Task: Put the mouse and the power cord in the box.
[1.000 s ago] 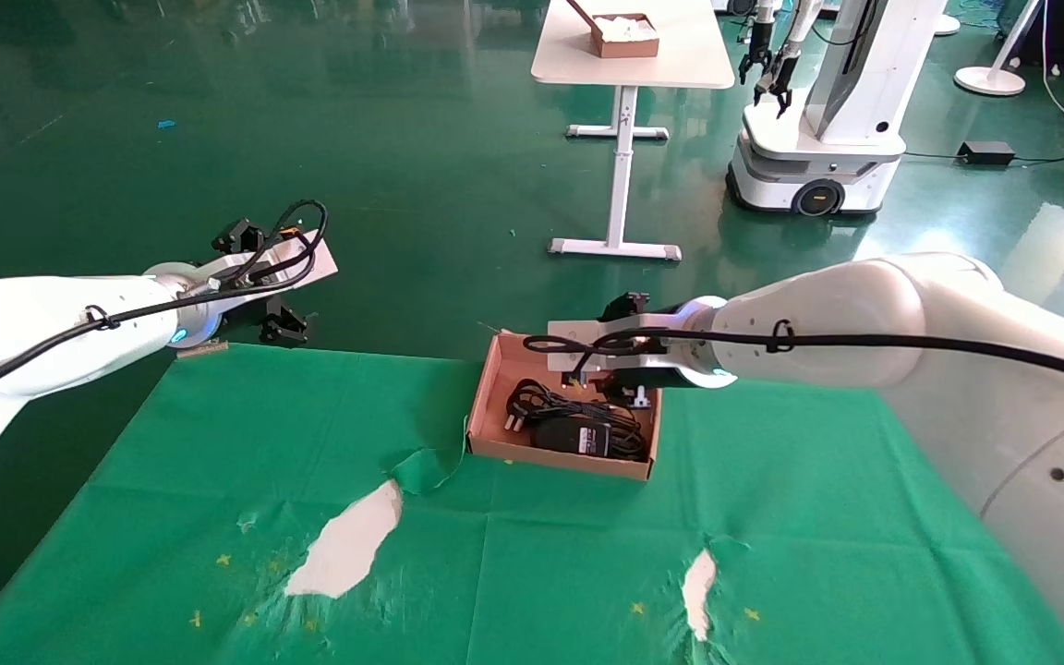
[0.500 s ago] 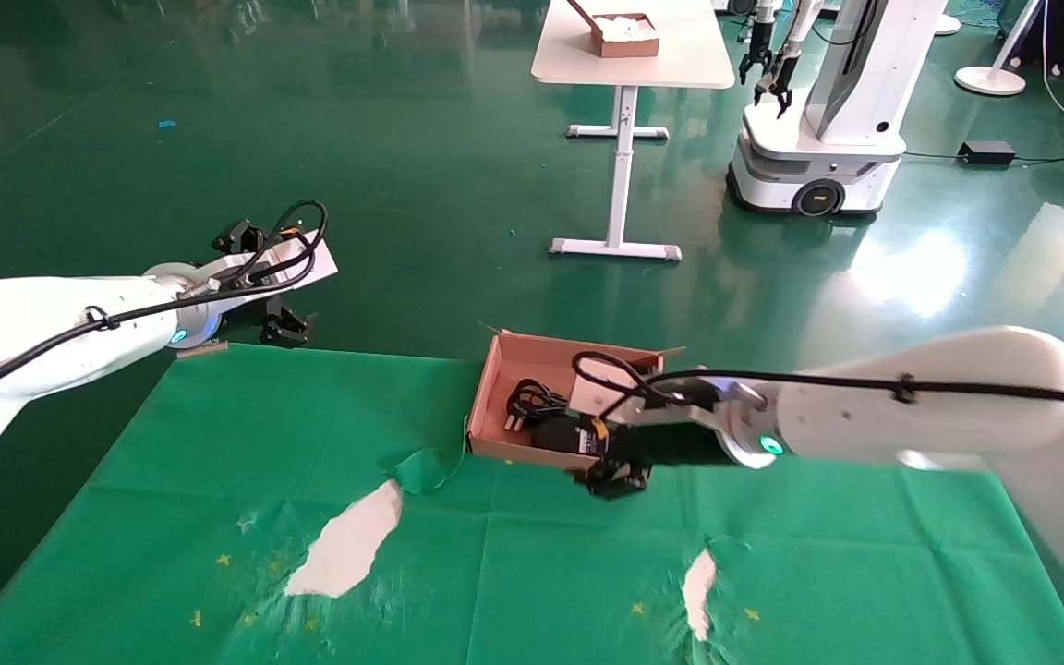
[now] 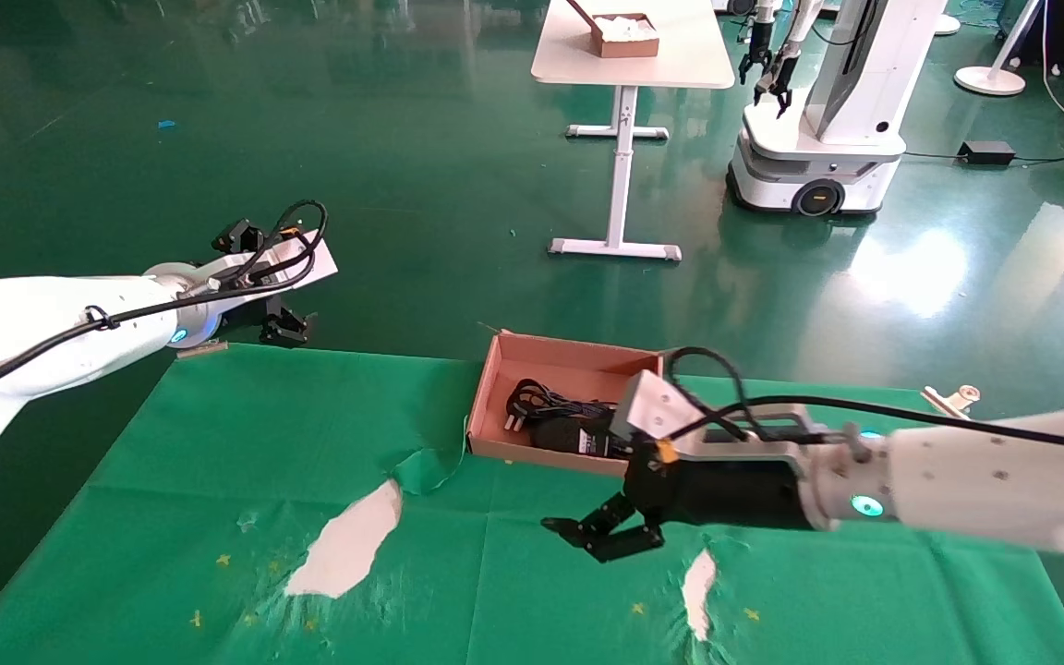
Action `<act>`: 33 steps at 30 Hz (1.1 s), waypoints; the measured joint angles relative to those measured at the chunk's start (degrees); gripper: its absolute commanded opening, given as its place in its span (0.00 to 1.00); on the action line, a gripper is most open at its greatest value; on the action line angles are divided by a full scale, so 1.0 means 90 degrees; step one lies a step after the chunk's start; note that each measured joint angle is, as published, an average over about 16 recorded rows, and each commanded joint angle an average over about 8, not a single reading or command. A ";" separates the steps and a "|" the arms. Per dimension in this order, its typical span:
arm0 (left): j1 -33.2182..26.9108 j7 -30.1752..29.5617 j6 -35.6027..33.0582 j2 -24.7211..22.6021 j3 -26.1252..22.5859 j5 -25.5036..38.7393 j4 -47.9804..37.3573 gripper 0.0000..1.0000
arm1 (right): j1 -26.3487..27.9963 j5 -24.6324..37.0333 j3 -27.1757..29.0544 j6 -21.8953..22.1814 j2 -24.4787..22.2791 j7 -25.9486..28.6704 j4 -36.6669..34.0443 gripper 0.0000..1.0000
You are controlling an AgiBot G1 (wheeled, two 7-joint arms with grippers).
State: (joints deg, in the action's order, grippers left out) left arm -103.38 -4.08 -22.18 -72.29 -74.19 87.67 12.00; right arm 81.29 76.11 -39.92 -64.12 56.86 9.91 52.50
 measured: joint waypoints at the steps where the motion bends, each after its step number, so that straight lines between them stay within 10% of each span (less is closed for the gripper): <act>1: 0.0023 -0.0004 -0.0035 0.0021 0.0032 -0.0025 0.0034 1.00 | -0.0073 -0.0126 0.0088 -0.0079 -0.0080 0.0003 0.0078 1.00; 33: 0.2265 -0.0361 -0.3439 0.2019 0.3150 -0.2481 0.3334 1.00 | -0.2135 -0.3711 0.2587 -0.2338 -0.2366 0.0089 0.2280 1.00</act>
State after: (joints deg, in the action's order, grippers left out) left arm -82.99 -7.33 -53.13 -54.12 -45.83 65.34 42.01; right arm 62.07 42.71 -16.64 -85.16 35.57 10.71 73.02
